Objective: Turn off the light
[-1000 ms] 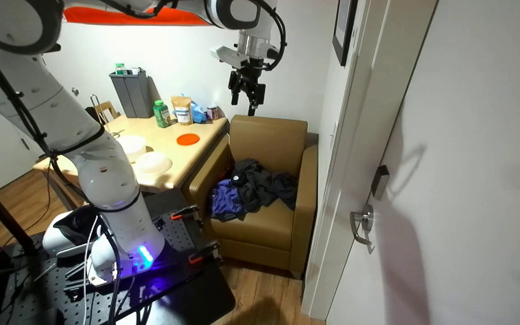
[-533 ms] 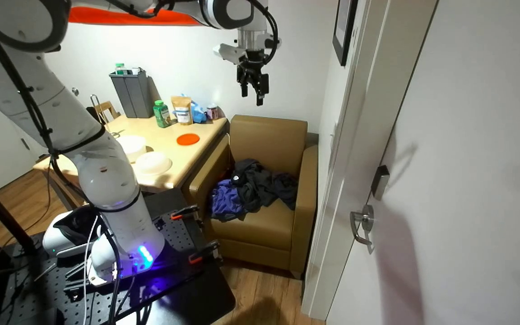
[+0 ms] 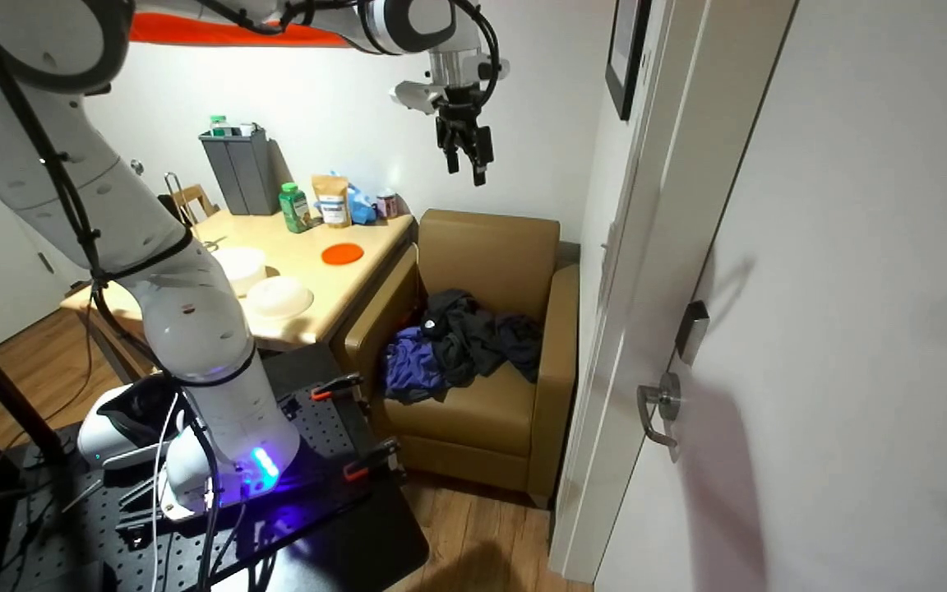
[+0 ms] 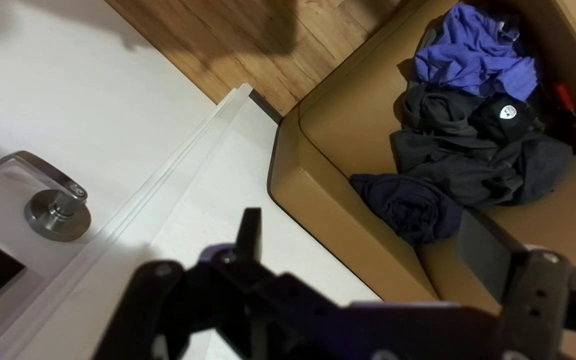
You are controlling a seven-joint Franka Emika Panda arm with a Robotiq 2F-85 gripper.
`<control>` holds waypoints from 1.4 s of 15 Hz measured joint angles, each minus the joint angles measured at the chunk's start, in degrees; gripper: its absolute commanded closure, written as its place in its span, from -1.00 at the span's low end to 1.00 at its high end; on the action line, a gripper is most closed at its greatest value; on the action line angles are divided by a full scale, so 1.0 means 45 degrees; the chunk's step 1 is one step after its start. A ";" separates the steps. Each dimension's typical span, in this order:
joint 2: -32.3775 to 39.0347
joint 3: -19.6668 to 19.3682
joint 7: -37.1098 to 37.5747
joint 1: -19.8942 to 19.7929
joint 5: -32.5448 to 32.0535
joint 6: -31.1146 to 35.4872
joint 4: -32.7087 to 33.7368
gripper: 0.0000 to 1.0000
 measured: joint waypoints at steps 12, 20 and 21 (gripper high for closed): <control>0.2397 -0.0204 0.4446 -0.0509 0.0754 0.6786 0.0207 -0.47; 0.3969 -0.0498 0.8937 -0.0694 -0.2485 0.8581 0.0671 0.72; 0.3993 -0.0570 0.9241 -0.0695 -0.2693 0.8581 0.0688 0.90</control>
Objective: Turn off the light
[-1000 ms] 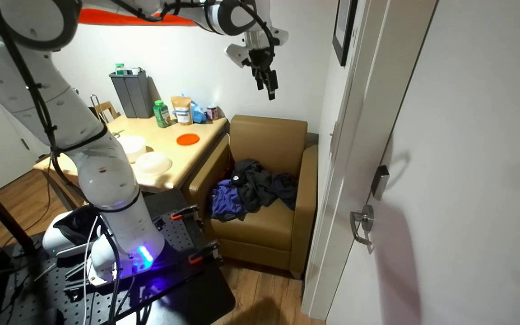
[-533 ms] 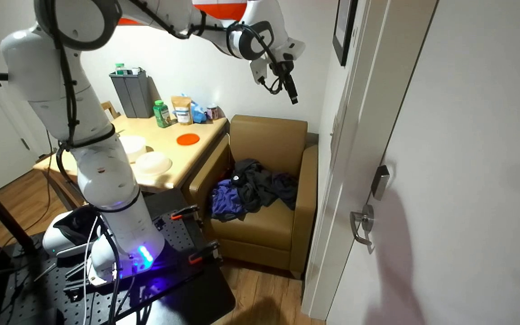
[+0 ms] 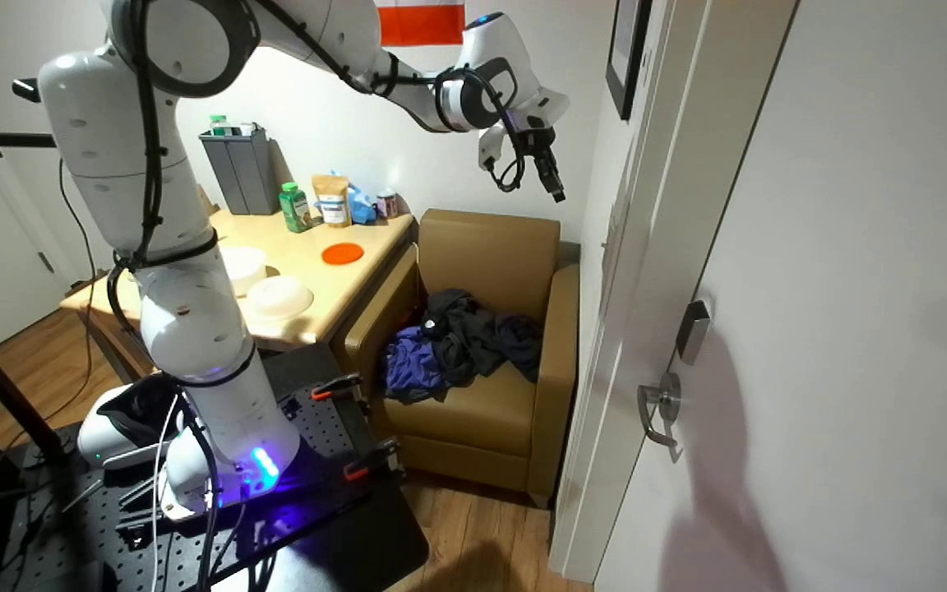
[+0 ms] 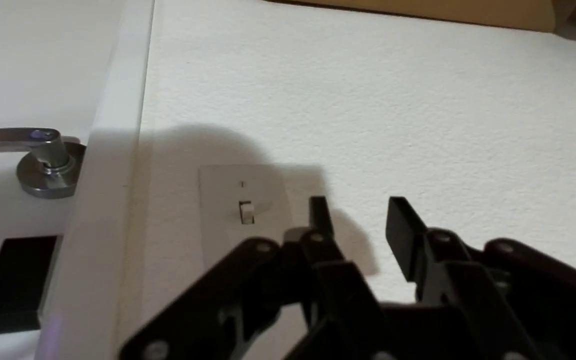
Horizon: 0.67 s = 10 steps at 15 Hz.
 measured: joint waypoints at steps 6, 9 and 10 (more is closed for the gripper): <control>0.0192 -0.0419 0.1020 -0.0009 -0.0852 -0.0061 0.0007 0.99; 0.0524 -0.0525 0.1358 -0.0006 -0.1255 -0.0061 0.0078 0.99; 0.0674 -0.0557 0.1599 -0.0002 -0.1544 -0.0061 0.0163 0.99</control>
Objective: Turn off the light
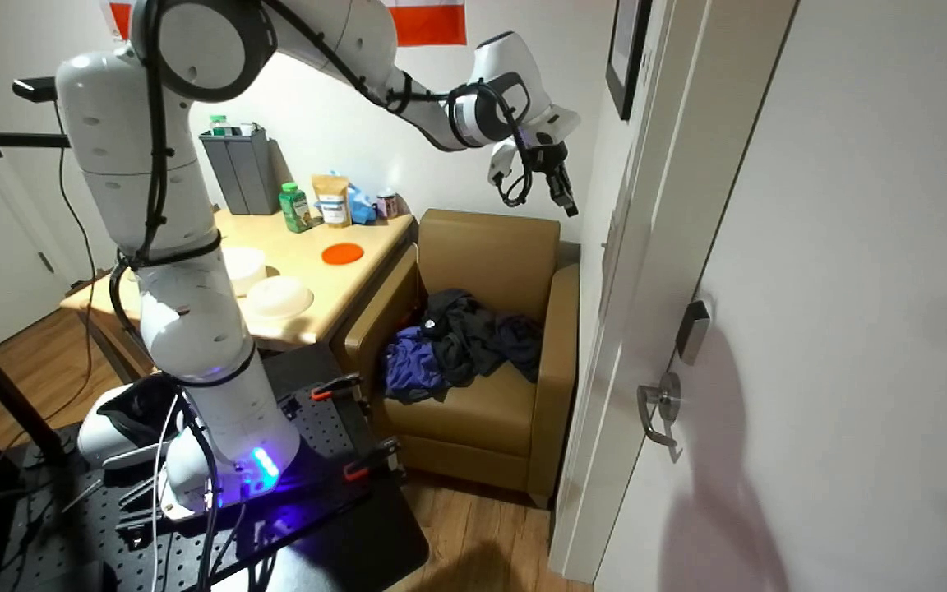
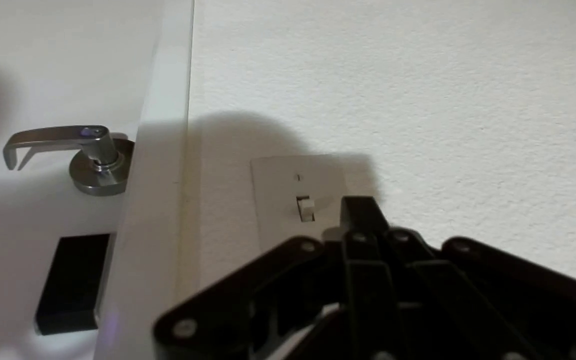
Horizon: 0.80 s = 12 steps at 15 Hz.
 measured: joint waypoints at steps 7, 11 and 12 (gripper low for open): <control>0.0783 -0.0368 0.1457 0.0132 -0.1302 0.0000 0.0706 0.99; 0.1000 -0.0537 0.1713 0.0199 -0.1458 0.0000 0.0840 0.99; 0.1059 -0.0580 0.1714 0.0237 -0.1458 0.0000 0.0840 0.99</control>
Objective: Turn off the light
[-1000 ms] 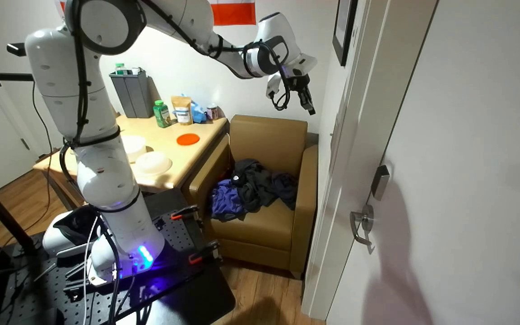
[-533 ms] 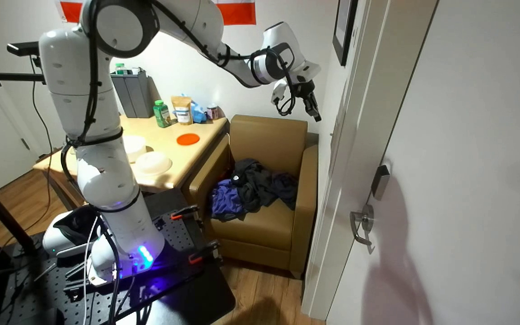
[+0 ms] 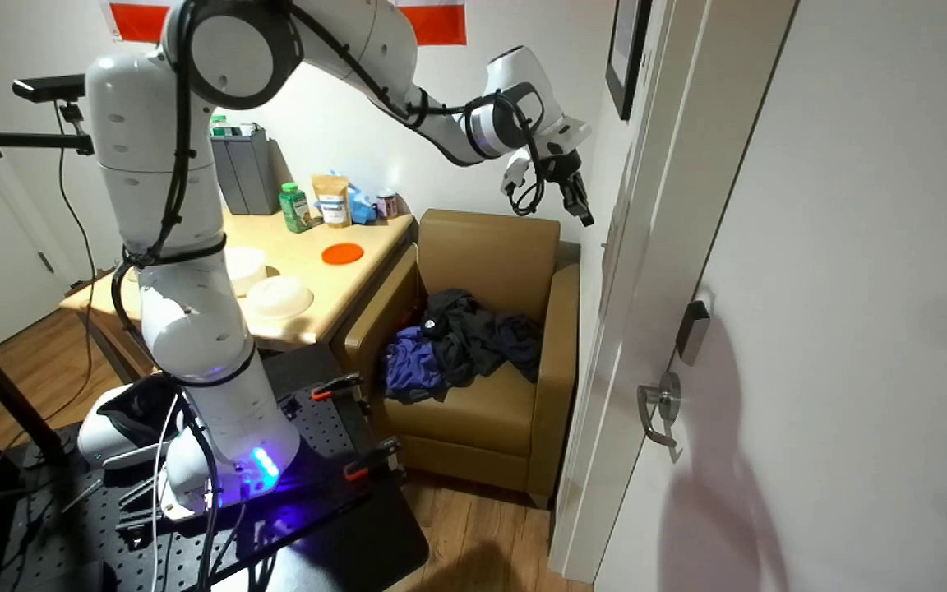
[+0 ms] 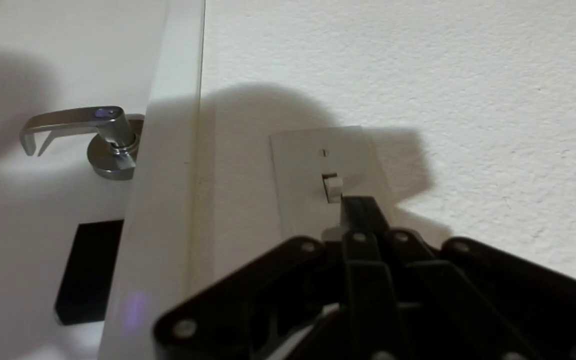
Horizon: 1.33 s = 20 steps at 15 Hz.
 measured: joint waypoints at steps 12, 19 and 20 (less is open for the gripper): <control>0.0426 -0.0447 0.0469 0.0240 -0.0492 0.0010 0.0181 0.99; 0.1009 -0.0451 0.0485 0.0430 -0.0492 0.0062 0.0719 0.99; 0.1114 -0.0459 0.0491 0.0465 -0.0492 0.0085 0.0802 0.99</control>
